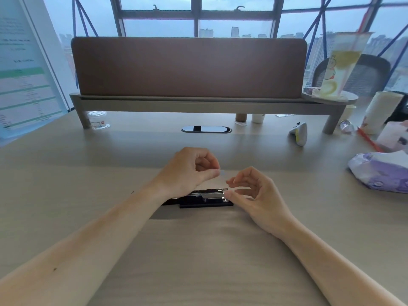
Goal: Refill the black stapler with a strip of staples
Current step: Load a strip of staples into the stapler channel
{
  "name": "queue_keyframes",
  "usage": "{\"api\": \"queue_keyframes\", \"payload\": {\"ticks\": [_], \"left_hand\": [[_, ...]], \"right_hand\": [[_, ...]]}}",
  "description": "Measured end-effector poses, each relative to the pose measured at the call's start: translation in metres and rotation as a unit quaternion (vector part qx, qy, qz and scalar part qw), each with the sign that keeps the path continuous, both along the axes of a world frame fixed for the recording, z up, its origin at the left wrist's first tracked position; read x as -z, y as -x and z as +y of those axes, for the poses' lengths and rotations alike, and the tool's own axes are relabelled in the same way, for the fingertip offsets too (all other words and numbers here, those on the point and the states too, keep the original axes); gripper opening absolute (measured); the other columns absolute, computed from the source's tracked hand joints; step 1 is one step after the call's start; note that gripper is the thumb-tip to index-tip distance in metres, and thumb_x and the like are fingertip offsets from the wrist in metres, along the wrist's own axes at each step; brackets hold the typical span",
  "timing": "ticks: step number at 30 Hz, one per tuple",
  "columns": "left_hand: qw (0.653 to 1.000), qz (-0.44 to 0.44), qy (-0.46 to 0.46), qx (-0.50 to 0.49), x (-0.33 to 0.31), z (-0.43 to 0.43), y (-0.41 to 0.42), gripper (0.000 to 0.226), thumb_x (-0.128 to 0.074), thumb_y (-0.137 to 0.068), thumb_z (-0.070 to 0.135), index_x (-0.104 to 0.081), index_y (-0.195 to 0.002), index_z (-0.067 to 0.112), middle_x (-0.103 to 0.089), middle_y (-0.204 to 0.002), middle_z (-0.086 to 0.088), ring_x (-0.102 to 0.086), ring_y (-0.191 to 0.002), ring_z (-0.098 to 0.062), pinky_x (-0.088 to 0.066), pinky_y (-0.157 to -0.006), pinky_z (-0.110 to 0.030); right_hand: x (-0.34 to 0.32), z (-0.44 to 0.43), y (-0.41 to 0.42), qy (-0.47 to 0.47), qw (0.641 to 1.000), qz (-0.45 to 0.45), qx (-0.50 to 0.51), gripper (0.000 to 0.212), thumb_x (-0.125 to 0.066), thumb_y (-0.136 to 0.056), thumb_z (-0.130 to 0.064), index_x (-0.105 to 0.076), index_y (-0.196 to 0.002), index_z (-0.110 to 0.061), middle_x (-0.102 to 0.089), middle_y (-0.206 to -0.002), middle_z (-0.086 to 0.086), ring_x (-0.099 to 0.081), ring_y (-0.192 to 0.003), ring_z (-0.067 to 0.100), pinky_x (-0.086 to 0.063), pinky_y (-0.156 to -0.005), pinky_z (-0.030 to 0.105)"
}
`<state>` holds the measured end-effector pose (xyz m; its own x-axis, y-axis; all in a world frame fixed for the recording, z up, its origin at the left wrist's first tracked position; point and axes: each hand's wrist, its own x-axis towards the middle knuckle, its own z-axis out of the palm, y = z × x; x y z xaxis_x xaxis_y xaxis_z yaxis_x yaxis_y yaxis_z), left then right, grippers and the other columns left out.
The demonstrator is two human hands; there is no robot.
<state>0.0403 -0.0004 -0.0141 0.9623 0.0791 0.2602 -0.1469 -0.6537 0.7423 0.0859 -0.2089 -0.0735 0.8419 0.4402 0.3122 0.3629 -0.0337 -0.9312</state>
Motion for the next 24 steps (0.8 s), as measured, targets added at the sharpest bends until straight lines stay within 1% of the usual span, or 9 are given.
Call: {"api": "queue_keyframes", "payload": {"ticks": [2,3,5,7,9,11,16,20,24], "left_hand": [[1.0,0.001,0.017,-0.012,0.001,0.008,0.002,0.006,-0.082,-0.087,0.021,-0.077,-0.088,0.019,-0.082,-0.088,0.0,-0.078,-0.085,-0.016,-0.06,-0.088,-0.032],[1.0,0.004,0.019,-0.013,0.002,0.012,0.003,0.005,-0.082,-0.087,0.02,-0.077,-0.088,0.019,-0.082,-0.089,0.0,-0.078,-0.085,-0.017,-0.061,-0.088,-0.033],[1.0,0.009,0.017,-0.01,0.004,0.015,0.008,0.004,-0.082,-0.087,0.02,-0.077,-0.088,0.02,-0.082,-0.088,0.001,-0.078,-0.084,-0.016,-0.061,-0.087,-0.033],[1.0,0.008,0.011,-0.006,0.006,0.014,0.012,0.004,-0.081,-0.088,0.02,-0.078,-0.088,0.021,-0.082,-0.087,0.002,-0.078,-0.084,-0.014,-0.06,-0.085,-0.029],[1.0,0.005,0.008,-0.002,0.008,0.013,0.017,0.004,-0.081,-0.089,0.02,-0.078,-0.087,0.022,-0.081,-0.087,0.004,-0.077,-0.084,-0.011,-0.058,-0.081,-0.022],[1.0,0.005,0.009,0.003,0.009,0.012,0.021,0.004,-0.08,-0.089,0.021,-0.077,-0.087,0.023,-0.081,-0.088,0.006,-0.077,-0.084,-0.007,-0.057,-0.08,-0.017],[1.0,0.008,0.005,0.01,0.012,0.014,0.026,0.007,-0.08,-0.089,0.021,-0.076,-0.086,0.025,-0.081,-0.087,0.007,-0.077,-0.084,-0.006,-0.058,-0.082,-0.02],[1.0,0.005,-0.01,0.012,0.012,0.014,0.028,0.01,-0.081,-0.089,0.024,-0.075,-0.085,0.03,-0.081,-0.086,0.01,-0.076,-0.083,-0.002,-0.056,-0.08,-0.017],[0.999,-0.019,-0.027,0.011,0.013,0.011,0.031,0.005,-0.081,-0.088,0.026,-0.077,-0.087,0.026,-0.081,-0.085,0.008,-0.076,-0.084,-0.005,-0.056,-0.08,-0.014]], "right_hand": [[0.0,0.0,0.004,0.062,0.997,-0.036,-0.02,0.026,-0.087,-0.082,-0.009,-0.067,-0.091,-0.022,-0.077,-0.107,0.002,-0.076,-0.099,0.016,-0.063,-0.087,0.028],[-0.001,0.0,0.006,0.083,0.995,-0.053,-0.028,0.025,-0.086,-0.082,-0.009,-0.068,-0.093,-0.022,-0.078,-0.106,0.001,-0.076,-0.099,0.015,-0.062,-0.089,0.026],[-0.002,0.001,0.008,0.12,0.988,-0.096,-0.023,0.022,-0.085,-0.084,-0.009,-0.07,-0.094,-0.022,-0.078,-0.1,0.0,-0.076,-0.094,0.013,-0.06,-0.089,0.023],[-0.003,0.001,0.01,0.143,0.981,-0.131,-0.012,0.019,-0.082,-0.086,-0.009,-0.072,-0.094,-0.023,-0.078,-0.095,-0.003,-0.075,-0.088,0.011,-0.058,-0.089,0.025],[-0.003,0.001,0.01,0.152,0.976,-0.154,-0.009,0.017,-0.079,-0.088,-0.009,-0.075,-0.095,-0.024,-0.078,-0.094,-0.006,-0.073,-0.089,0.011,-0.057,-0.088,0.025],[-0.002,0.001,0.01,0.159,0.971,-0.177,-0.008,0.015,-0.077,-0.091,-0.009,-0.076,-0.096,-0.024,-0.077,-0.096,-0.009,-0.073,-0.093,0.01,-0.056,-0.089,0.024],[-0.001,0.0,0.009,0.157,0.97,-0.187,0.001,0.014,-0.075,-0.092,-0.008,-0.076,-0.094,-0.023,-0.077,-0.095,-0.009,-0.073,-0.092,0.01,-0.058,-0.087,0.026],[0.0,0.001,0.009,0.163,0.967,-0.195,0.011,0.013,-0.078,-0.09,-0.01,-0.077,-0.092,-0.023,-0.077,-0.091,-0.011,-0.074,-0.089,0.007,-0.057,-0.084,0.019],[0.0,0.001,0.01,0.159,0.969,-0.189,0.023,0.011,-0.081,-0.088,-0.01,-0.077,-0.088,-0.02,-0.078,-0.088,-0.01,-0.074,-0.086,0.005,-0.053,-0.08,0.011]]}}
